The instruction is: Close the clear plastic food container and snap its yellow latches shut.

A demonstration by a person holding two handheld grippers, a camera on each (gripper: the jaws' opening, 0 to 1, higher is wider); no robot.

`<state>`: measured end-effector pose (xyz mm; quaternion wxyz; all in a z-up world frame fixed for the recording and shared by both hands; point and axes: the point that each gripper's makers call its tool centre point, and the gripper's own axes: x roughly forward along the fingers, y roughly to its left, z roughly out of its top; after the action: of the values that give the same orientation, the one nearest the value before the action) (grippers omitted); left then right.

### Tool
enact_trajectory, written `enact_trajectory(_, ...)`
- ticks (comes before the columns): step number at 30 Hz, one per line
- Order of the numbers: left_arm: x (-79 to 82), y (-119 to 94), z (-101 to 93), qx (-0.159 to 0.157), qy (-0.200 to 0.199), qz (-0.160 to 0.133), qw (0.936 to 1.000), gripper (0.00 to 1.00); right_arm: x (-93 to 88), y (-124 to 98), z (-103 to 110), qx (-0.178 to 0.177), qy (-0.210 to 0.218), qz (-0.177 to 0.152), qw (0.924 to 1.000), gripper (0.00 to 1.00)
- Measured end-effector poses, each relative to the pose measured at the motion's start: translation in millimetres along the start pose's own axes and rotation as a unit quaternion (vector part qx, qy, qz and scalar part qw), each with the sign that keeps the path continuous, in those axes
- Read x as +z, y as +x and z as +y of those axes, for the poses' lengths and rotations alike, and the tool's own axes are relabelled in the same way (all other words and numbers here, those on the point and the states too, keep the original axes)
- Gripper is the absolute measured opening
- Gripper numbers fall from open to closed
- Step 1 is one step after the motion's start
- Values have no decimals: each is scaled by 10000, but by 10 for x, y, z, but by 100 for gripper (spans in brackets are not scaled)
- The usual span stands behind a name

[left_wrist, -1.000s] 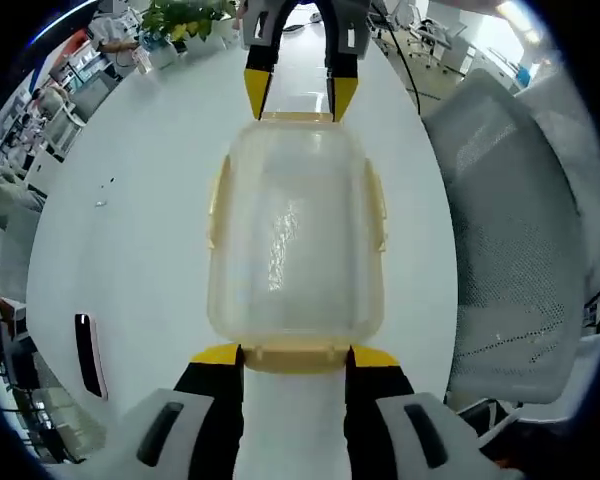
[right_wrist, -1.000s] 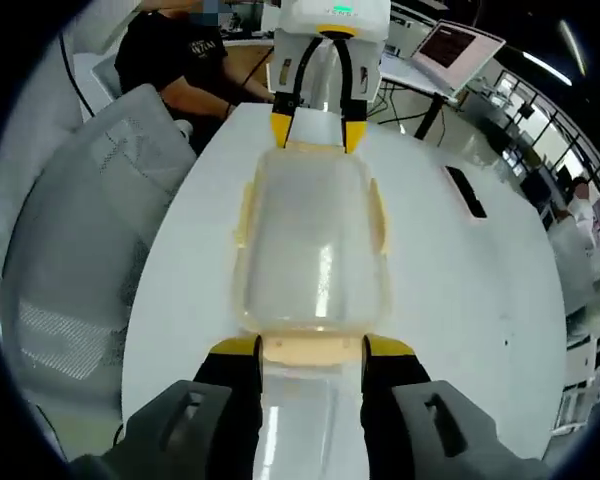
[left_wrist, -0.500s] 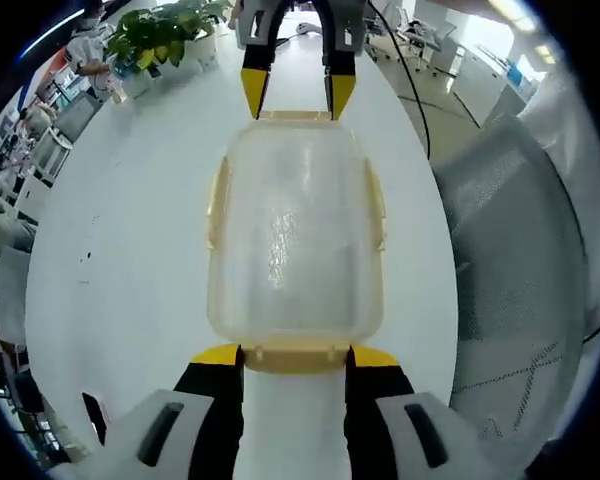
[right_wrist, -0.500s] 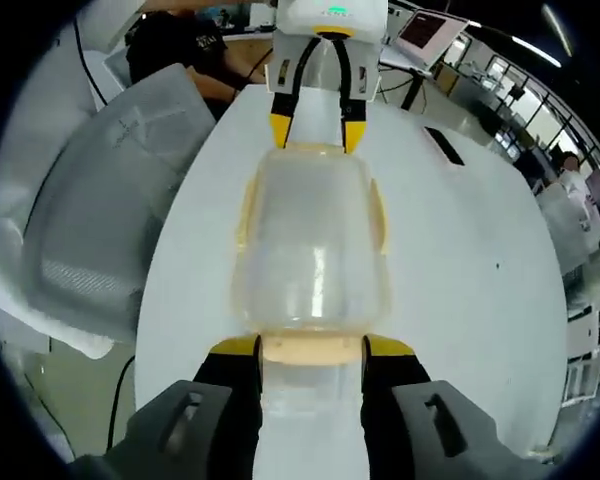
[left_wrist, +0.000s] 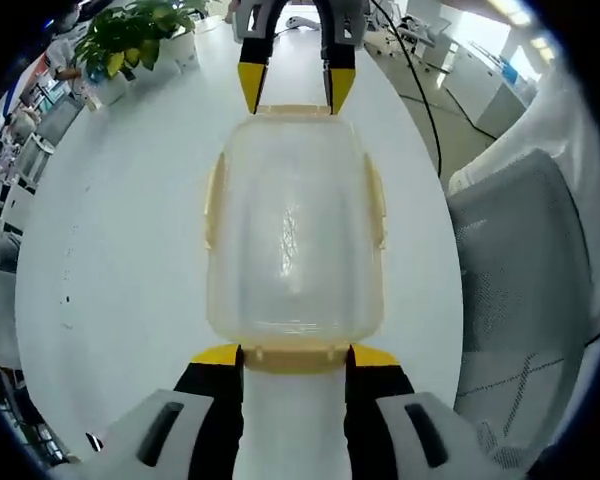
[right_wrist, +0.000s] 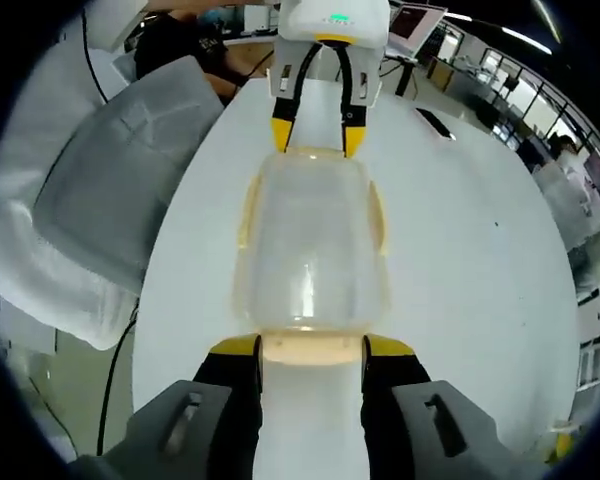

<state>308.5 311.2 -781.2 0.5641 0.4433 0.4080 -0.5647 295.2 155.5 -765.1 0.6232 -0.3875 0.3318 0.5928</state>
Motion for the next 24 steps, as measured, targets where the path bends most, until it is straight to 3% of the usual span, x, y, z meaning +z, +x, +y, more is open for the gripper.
enact_trajectory(7,-55,30,-53,-129,-29,178,9998,34,-11,102,52,131,44,-49,9999,35)
enact_trajectory(18,-72,24,-72,-181,49,197,9996,34,-34,147,62,60,61,59,9999,35)
enact_trajectory(24,-115,67,-62,-106,297,467,9984,34,-34,156,66,55,68,85,9999,35)
